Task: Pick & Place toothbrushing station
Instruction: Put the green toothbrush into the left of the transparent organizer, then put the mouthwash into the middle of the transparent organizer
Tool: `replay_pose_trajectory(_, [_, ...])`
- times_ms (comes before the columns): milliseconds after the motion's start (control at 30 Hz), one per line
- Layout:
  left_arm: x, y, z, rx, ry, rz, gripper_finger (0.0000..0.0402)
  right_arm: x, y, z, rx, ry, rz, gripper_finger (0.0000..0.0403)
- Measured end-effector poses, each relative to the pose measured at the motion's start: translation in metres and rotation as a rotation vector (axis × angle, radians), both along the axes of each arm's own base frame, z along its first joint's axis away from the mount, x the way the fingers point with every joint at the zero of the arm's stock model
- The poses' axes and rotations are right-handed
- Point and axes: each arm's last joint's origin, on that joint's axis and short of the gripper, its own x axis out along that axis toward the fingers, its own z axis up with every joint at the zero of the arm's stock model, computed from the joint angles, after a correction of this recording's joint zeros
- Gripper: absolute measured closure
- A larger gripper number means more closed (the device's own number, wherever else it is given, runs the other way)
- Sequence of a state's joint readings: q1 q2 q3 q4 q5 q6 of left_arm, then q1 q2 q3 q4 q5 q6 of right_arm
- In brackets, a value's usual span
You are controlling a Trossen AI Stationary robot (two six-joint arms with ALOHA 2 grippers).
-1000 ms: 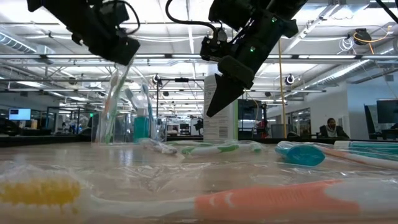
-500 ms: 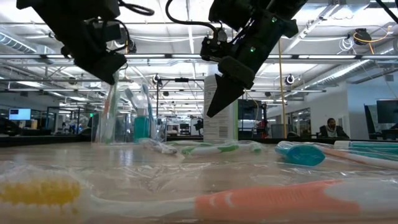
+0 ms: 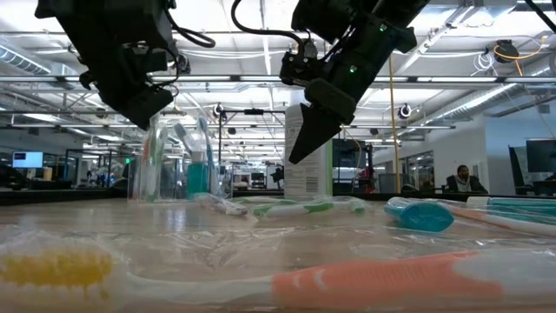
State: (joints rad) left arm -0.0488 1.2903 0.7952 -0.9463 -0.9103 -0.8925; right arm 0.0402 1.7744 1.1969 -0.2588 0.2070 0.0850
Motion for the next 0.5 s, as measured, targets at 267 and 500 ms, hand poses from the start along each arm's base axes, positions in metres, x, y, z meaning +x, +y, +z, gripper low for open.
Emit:
replay_pose_trajectory(267, [-0.0003,0.0025,-0.0011,-0.047,0.012,0.004,0.0318,0.0,0.0,0.0,0.0,0.0,0.0,0.0312])
replay_pose_trajectory(500, [-0.0002,0.0015,-0.0033,-0.14,0.091,-0.072,0.0279,0.0,0.0,0.0,0.0,0.0,0.0,0.0312])
